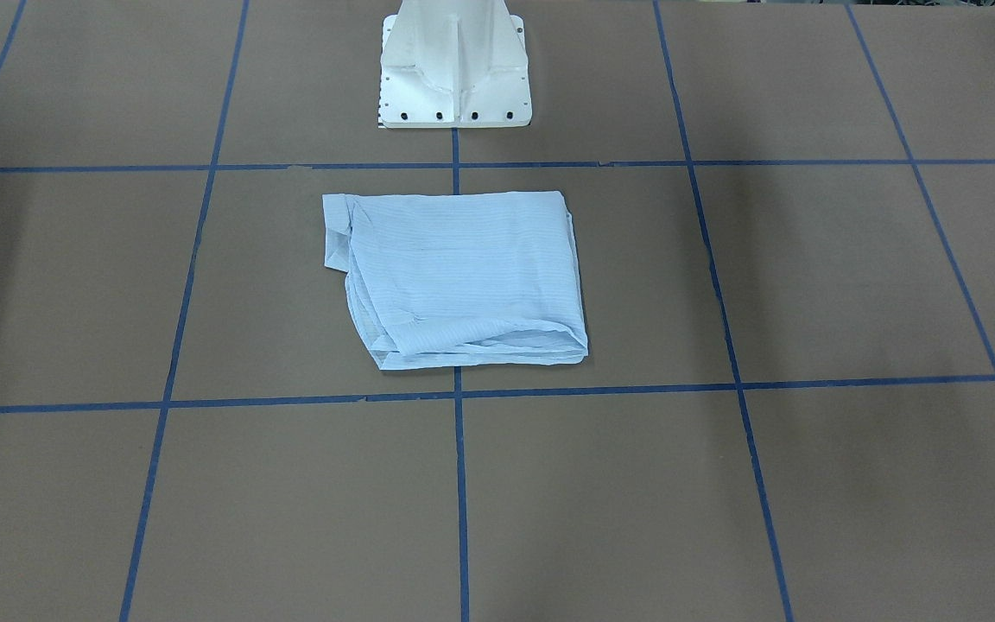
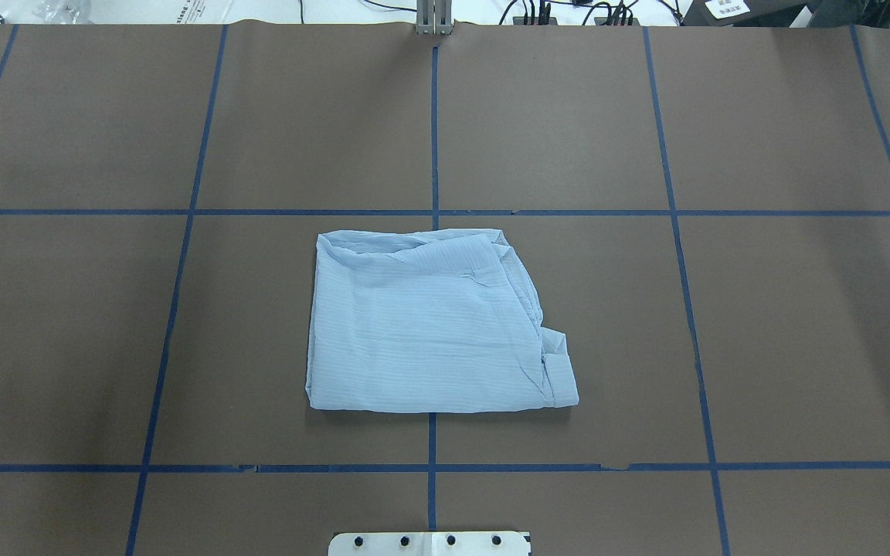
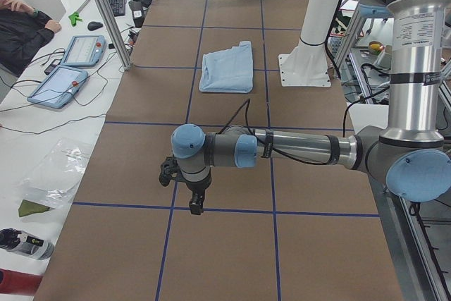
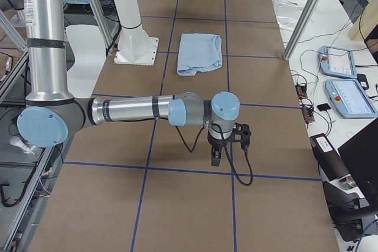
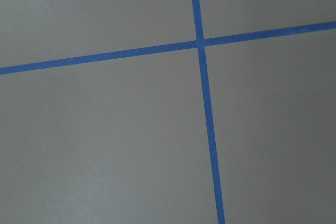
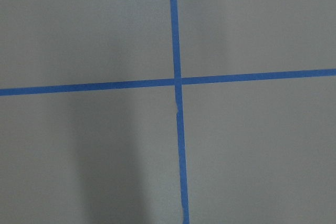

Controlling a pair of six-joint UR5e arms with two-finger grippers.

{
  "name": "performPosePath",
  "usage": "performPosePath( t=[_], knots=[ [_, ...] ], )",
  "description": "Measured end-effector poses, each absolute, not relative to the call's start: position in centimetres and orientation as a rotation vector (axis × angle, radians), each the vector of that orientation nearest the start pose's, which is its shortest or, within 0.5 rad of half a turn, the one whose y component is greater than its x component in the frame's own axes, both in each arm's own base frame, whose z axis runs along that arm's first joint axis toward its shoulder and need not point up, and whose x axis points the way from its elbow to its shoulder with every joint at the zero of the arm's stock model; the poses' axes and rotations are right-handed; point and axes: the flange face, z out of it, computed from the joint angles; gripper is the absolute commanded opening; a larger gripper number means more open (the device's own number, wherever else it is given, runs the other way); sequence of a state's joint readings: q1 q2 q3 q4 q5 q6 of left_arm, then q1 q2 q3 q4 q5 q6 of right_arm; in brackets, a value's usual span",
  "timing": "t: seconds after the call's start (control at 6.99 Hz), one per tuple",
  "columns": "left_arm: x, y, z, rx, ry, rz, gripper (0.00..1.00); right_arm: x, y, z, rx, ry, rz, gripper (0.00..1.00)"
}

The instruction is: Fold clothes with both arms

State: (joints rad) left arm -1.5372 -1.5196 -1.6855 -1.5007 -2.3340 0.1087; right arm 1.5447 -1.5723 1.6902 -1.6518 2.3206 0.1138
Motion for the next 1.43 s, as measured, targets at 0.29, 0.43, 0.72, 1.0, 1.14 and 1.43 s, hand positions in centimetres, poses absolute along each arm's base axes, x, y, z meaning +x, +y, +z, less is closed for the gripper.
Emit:
performPosePath(
  t=[0.29, 0.43, 0.72, 1.0, 1.14, 1.43],
  knots=[
    [-4.9, -47.0, 63.3, 0.026, 0.801, 0.126, 1.00, 5.3, -49.3, 61.0, -0.017, -0.750, 0.070, 1.00],
    [-5.1, -47.0, 63.3, 0.027, 0.804, 0.118, 1.00, 5.3, -49.3, 61.0, -0.017, -0.749, 0.070, 1.00],
    [-5.6, -47.0, 63.4, 0.029, 0.805, 0.102, 1.00, 5.3, -49.3, 61.0, -0.017, -0.749, 0.071, 1.00],
    [-5.8, -47.0, 63.4, 0.029, 0.805, 0.098, 1.00, 5.3, -49.3, 61.2, -0.020, -0.748, 0.073, 1.00],
    [-5.8, -47.0, 63.4, 0.029, 0.805, 0.096, 1.00, 5.3, -49.3, 61.3, -0.022, -0.747, 0.074, 1.00],
    [-5.8, -47.0, 63.4, 0.029, 0.805, 0.095, 1.00, 5.3, -49.3, 61.4, -0.023, -0.746, 0.075, 1.00]
  ],
)
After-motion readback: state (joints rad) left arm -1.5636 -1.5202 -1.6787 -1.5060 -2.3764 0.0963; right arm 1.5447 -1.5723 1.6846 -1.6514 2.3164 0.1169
